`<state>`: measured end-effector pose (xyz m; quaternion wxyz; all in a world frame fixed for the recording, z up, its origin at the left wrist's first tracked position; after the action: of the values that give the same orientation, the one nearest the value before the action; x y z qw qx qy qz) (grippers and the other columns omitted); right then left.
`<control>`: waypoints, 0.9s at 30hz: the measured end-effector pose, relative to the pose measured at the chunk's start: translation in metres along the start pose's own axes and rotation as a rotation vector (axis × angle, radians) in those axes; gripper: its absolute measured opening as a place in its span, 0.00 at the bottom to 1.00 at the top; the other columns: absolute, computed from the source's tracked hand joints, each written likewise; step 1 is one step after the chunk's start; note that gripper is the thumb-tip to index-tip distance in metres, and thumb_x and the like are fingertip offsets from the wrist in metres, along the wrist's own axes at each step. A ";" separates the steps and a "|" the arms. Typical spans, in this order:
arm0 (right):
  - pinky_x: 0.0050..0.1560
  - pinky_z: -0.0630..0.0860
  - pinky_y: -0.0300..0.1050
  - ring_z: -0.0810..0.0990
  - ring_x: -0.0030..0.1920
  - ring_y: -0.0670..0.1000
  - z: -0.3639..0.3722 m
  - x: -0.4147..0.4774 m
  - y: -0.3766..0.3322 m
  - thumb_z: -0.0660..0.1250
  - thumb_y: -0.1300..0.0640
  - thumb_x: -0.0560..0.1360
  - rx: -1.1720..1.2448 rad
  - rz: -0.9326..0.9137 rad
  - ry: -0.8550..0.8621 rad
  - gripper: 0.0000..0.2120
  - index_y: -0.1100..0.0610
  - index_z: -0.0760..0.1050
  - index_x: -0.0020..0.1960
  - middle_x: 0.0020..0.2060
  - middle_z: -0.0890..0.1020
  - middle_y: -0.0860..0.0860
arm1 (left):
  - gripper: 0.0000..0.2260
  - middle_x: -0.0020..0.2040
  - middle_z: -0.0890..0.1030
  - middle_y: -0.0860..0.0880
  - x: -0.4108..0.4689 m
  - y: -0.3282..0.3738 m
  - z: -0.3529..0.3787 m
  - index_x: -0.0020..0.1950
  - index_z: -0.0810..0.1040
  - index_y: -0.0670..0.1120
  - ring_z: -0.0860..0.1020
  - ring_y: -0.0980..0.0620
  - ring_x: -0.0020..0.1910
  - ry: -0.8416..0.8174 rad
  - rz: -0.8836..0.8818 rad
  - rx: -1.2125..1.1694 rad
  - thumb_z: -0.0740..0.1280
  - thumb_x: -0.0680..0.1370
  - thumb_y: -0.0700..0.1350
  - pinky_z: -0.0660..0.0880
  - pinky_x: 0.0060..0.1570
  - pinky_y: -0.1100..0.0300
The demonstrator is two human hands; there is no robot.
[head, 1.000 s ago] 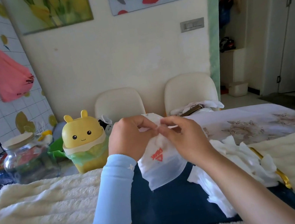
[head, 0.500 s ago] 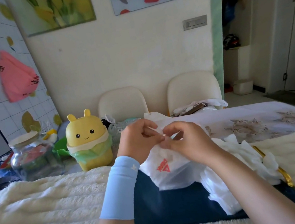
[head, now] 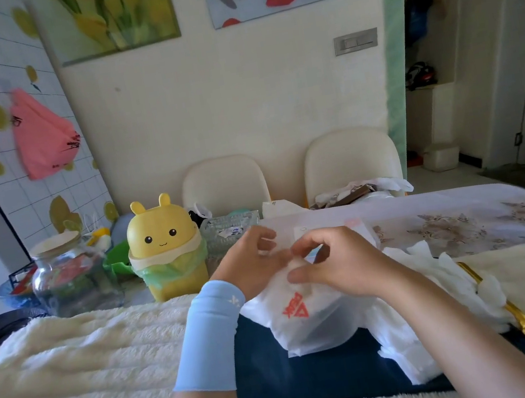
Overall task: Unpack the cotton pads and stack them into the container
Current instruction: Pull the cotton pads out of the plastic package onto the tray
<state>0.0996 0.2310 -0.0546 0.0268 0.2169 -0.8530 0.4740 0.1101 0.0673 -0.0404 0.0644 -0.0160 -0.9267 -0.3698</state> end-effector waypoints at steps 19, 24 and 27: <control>0.33 0.69 0.32 0.74 0.27 0.38 -0.019 0.005 0.012 0.84 0.53 0.63 0.211 0.064 0.330 0.14 0.52 0.78 0.31 0.29 0.79 0.41 | 0.09 0.37 0.80 0.57 -0.010 0.015 -0.027 0.38 0.79 0.53 0.76 0.59 0.37 0.301 0.184 -0.019 0.77 0.70 0.42 0.71 0.38 0.73; 0.31 0.68 0.31 0.72 0.26 0.40 -0.019 0.003 0.006 0.79 0.56 0.71 0.186 -0.074 0.346 0.15 0.52 0.76 0.30 0.24 0.76 0.41 | 0.11 0.50 0.80 0.58 -0.012 0.013 -0.023 0.55 0.80 0.56 0.77 0.60 0.50 0.125 0.161 0.017 0.74 0.74 0.51 0.71 0.53 0.67; 0.41 0.76 0.34 0.81 0.37 0.40 -0.015 0.001 -0.003 0.73 0.57 0.77 0.054 -0.196 0.304 0.06 0.52 0.85 0.41 0.35 0.84 0.41 | 0.09 0.43 0.81 0.59 -0.012 0.011 -0.023 0.50 0.84 0.56 0.77 0.61 0.44 0.143 0.147 0.055 0.76 0.71 0.53 0.70 0.43 0.72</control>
<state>0.0976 0.2418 -0.0432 0.1957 0.2252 -0.8009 0.5192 0.1252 0.0599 -0.0175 0.1574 -0.0557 -0.9259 -0.3388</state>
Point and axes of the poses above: each hand's wrist, its own x-axis towards the middle knuckle, its own z-axis out of the palm, y = z × x, the point moved 5 cm from there along x, towards the middle knuckle
